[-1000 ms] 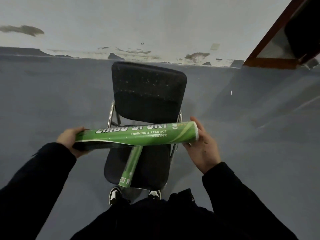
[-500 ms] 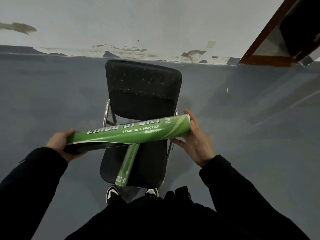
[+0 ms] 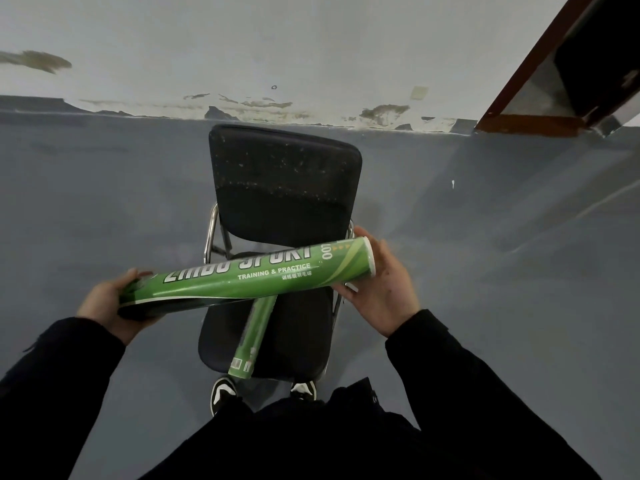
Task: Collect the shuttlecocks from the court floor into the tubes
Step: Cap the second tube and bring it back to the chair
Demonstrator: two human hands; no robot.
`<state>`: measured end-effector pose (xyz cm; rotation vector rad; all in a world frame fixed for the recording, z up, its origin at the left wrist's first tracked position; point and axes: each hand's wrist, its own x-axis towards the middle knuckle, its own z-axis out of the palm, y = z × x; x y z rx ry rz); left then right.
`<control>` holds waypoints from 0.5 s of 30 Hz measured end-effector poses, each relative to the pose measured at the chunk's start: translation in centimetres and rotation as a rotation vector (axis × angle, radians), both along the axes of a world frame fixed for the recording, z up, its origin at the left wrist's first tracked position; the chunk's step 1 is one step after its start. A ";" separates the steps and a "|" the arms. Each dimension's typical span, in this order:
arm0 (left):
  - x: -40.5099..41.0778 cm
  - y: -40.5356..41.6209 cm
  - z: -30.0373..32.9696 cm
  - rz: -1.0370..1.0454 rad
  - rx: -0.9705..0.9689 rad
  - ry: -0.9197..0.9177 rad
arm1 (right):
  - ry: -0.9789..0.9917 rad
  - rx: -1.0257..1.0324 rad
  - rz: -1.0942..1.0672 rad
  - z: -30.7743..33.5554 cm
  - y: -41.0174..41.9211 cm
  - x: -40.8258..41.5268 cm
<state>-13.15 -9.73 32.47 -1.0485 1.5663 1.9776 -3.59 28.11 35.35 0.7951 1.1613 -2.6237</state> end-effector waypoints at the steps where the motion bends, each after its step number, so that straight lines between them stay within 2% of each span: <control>1: 0.2 0.1 0.1 -0.002 0.005 0.012 | -0.017 0.020 -0.007 -0.3 -0.2 -0.2; 5: 0.6 -0.2 -0.7 -0.024 0.002 0.061 | -0.068 0.031 0.010 -0.8 -0.4 -0.3; 9: 1.0 -0.7 -1.0 -0.144 -0.034 0.096 | -0.079 -0.004 0.009 -1.3 0.4 -0.3; 15: 1.2 -0.4 -1.0 -0.083 0.013 0.079 | -0.113 -0.074 -0.010 -1.5 0.5 -0.4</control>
